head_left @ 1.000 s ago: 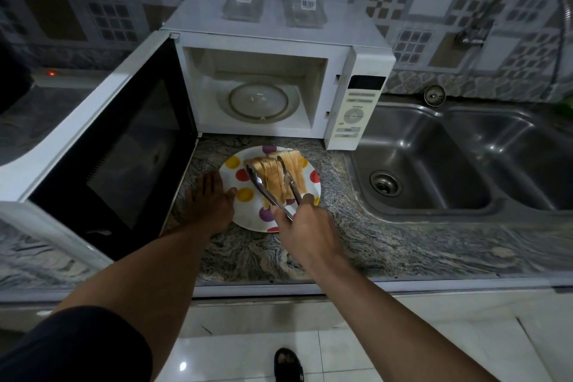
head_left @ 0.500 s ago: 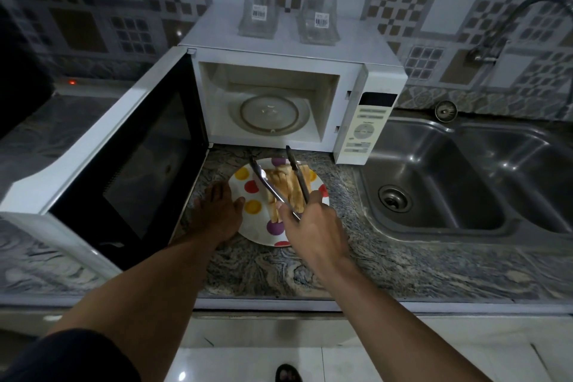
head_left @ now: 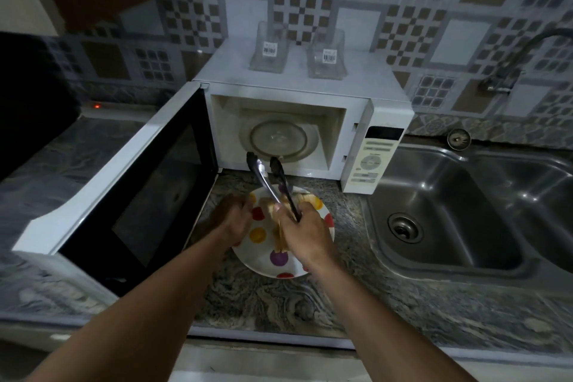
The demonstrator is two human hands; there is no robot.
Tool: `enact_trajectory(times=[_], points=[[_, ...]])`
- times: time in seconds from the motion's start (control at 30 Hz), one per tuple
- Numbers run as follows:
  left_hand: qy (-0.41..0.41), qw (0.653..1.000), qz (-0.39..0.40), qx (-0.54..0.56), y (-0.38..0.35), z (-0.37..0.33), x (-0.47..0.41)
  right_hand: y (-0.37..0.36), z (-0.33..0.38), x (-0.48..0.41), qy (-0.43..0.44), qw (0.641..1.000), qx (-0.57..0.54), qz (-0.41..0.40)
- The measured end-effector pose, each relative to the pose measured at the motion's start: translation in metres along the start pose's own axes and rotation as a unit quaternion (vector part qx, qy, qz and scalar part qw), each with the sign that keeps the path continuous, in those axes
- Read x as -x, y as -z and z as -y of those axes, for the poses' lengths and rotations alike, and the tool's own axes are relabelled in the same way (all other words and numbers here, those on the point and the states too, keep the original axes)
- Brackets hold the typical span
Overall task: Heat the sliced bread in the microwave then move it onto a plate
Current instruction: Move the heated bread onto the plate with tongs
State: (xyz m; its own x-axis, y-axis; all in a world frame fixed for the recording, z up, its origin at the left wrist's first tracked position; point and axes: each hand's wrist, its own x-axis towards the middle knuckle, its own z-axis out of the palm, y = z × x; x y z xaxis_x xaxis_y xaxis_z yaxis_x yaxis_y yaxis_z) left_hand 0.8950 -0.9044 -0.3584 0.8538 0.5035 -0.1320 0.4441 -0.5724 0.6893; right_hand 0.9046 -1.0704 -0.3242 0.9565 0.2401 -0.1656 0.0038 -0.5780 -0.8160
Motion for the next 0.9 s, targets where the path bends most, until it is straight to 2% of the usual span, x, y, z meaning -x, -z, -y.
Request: enact_trajectory(times=[0.07, 0.17, 0.3, 0.47, 0.63, 0.77, 0.9], points=[[-0.035, 0.993, -0.022, 0.108, 0.010, -0.023, 0.007, 0.000, 0.003, -0.009, 0.007, 1.000, -0.024, 0.016], [-0.009, 0.982, -0.005, 0.190, 0.021, -0.047, 0.004, 0.002, 0.008, -0.017, 0.031, 0.995, -0.080, 0.043], [0.045, 0.918, 0.061, 0.389, 0.029, -0.065, -0.002, 0.008, 0.013, -0.025, 0.006, 0.988, -0.126, 0.091], [0.024, 0.898, 0.115, 0.424, 0.036, -0.073, 0.001, 0.014, 0.005, -0.028, -0.026, 0.980, -0.151, 0.130], [-0.004, 0.891, 0.124, 0.437, 0.043, -0.087, -0.004, 0.039, 0.016, -0.024, 0.020, 0.980, -0.142, 0.138], [-0.021, 0.889, 0.133, 0.437, 0.056, -0.105, 0.000, 0.059, 0.021, -0.020, 0.022, 0.983, -0.096, 0.155], [-0.043, 0.894, 0.118, 0.431, 0.065, -0.116, -0.003, 0.077, 0.022, -0.022, 0.002, 0.975, -0.014, 0.223]])
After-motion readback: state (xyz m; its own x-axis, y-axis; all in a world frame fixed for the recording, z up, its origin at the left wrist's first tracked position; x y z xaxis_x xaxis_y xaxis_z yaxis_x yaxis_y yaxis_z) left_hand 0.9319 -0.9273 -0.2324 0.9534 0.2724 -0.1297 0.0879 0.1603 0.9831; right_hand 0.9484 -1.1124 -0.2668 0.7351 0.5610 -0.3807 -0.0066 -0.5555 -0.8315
